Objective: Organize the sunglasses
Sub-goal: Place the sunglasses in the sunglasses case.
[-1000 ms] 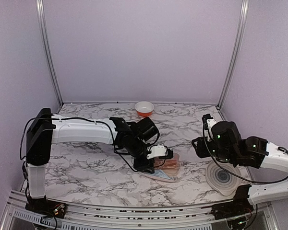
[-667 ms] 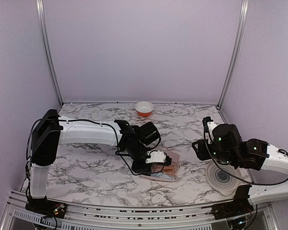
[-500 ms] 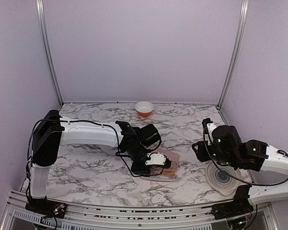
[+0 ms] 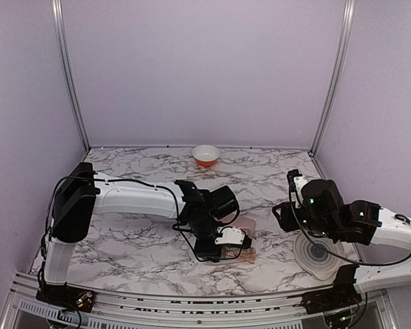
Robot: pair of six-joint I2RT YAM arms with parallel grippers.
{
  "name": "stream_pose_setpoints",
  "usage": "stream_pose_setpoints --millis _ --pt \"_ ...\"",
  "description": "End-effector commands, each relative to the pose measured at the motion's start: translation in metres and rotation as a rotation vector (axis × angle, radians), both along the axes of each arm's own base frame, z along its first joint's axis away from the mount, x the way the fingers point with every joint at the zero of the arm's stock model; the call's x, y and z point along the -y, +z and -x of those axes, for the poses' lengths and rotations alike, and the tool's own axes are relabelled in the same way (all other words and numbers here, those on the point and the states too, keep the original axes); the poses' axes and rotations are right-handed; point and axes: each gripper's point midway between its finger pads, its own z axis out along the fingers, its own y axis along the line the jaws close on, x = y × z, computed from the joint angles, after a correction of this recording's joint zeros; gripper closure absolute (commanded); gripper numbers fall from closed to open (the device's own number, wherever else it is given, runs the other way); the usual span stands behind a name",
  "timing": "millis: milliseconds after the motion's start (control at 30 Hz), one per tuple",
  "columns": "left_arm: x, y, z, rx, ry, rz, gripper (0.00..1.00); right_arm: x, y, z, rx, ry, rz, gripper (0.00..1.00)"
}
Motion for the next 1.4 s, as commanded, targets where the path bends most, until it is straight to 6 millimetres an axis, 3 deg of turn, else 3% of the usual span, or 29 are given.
stream_pose_setpoints --millis 0,700,1033,1367 --pt "-0.001 -0.007 0.001 -0.026 0.052 -0.042 0.71 -0.002 0.003 -0.002 0.007 0.004 -0.020 0.61" --pt "-0.028 -0.027 -0.006 -0.013 0.227 -0.174 0.71 -0.009 0.000 -0.003 -0.003 0.024 -0.015 0.61" --pt "-0.030 -0.025 0.003 0.001 0.163 -0.183 0.55 -0.013 -0.001 -0.005 -0.004 0.033 -0.011 0.61" --pt "-0.022 -0.016 -0.001 0.040 0.131 -0.160 0.47 -0.016 0.002 -0.007 0.001 0.037 -0.005 0.61"
